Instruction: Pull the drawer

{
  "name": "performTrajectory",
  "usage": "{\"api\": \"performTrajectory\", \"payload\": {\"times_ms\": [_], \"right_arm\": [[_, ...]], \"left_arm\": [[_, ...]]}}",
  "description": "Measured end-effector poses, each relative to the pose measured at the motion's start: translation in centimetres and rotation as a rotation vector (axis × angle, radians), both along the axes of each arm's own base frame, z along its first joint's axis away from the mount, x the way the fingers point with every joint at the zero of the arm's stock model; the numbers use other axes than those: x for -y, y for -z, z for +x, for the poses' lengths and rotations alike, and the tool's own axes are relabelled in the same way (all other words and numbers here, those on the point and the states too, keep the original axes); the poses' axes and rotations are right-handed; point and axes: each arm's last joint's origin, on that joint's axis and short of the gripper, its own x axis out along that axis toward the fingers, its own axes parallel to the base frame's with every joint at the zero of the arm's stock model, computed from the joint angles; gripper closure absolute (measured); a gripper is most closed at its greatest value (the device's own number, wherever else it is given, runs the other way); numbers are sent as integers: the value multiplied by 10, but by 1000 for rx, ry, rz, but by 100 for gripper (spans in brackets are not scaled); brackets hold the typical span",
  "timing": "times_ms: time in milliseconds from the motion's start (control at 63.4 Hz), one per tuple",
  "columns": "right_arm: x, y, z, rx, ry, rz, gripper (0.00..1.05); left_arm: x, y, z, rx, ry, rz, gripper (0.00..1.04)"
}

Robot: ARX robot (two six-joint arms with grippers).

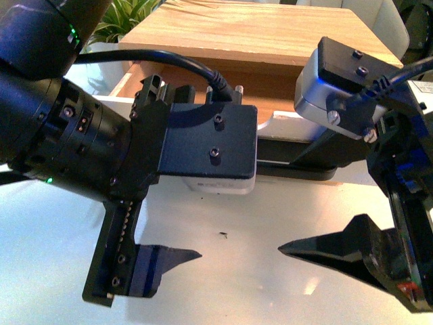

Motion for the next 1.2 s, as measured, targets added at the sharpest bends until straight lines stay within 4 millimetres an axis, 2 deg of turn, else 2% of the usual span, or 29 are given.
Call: {"api": "performTrajectory", "payload": {"times_ms": [221, 426, 536, 679, 805, 899, 1041, 1199], "right_arm": [[9, -11, -17, 24, 69, 130, 9], [30, -40, -46, 120, 193, 325, 9], [48, -50, -71, 182, 352, 439, 9], [68, -56, -99, 301, 587, 524, 9], [95, -49, -129, 401, 953, 616, 9], [112, -43, -156, 440, 1124, 692, 9], [124, -42, -177, 493, 1276, 795, 9], [125, -39, -177, 477, 1296, 817, 9]], "left_arm": [[-4, -8, -17, 14, -74, -133, 7], [-12, -42, -39, 131, -197, -356, 7], [-27, -61, -57, 252, -396, -501, 7], [-50, -74, -82, 292, -593, -682, 7], [-81, -76, -115, 275, -832, -815, 7], [-108, -73, -143, 248, -1042, -898, 7], [-129, -59, -171, 188, -1209, -1003, 7], [-130, -60, -173, 167, -1222, -1054, 7]]}}
